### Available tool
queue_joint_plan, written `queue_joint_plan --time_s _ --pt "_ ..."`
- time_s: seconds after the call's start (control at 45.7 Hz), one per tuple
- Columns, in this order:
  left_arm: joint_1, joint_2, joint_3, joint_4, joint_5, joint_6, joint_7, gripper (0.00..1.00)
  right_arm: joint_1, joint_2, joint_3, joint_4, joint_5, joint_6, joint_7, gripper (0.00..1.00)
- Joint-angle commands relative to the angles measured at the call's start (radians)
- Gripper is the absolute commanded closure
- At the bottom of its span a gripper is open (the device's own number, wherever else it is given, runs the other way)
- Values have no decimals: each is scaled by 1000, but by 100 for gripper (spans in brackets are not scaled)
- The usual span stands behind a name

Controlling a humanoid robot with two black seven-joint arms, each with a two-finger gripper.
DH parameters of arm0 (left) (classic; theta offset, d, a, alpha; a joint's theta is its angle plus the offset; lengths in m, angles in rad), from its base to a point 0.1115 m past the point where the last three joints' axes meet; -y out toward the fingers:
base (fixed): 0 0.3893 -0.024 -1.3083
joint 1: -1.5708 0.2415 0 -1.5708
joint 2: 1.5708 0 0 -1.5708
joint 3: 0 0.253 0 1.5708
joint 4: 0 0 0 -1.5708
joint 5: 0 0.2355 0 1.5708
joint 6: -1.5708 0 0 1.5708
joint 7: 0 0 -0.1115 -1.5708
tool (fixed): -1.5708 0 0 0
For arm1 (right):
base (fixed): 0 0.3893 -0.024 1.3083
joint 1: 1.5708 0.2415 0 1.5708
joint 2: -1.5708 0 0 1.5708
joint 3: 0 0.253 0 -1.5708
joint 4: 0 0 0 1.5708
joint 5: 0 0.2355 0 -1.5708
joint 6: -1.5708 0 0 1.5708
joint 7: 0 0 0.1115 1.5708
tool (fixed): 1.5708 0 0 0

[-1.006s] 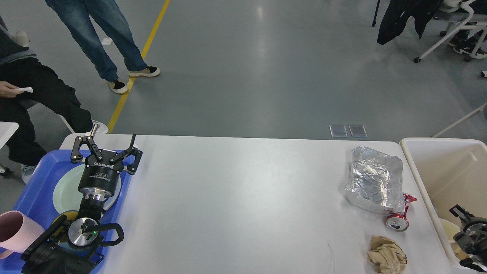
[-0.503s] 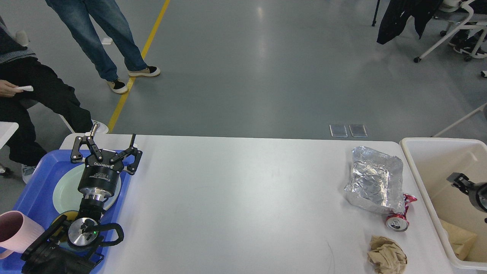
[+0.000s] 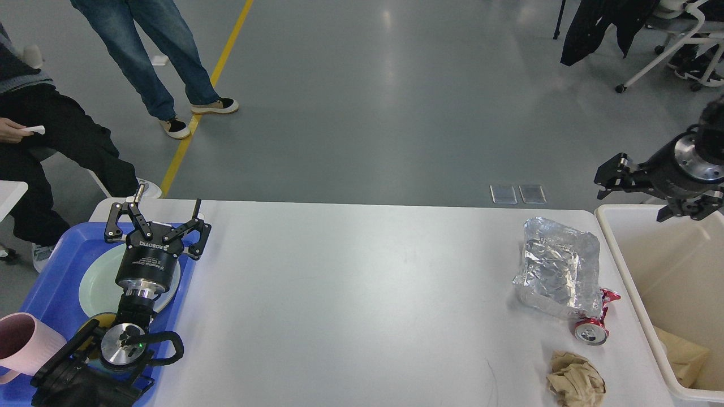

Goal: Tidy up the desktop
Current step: 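Raise the right gripper and move it over the plastic bag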

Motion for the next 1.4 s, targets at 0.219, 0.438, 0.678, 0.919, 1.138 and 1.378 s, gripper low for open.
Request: queue_joint_plan --time_s 0.219,0.438,0.678,0.919,1.138,1.378 --pt "1 0 1 2 0 0 0 4 460 157 56 375 8 136 -2 0" --pt "0 0 0 0 0 0 0 4 589 168 155 519 6 100 -2 0" --pt "0 0 0 0 0 0 0 4 569 158 151 573 -3 -7 -2 0" --pt "0 0 0 2 0 0 0 4 465 155 138 558 0 -130 -2 0" --pt "0 0 1 0 0 0 0 4 302 157 84 486 53 -272 -2 0" --pt "0 0 1 0 0 0 0 4 63 151 70 344 365 -321 -3 0"
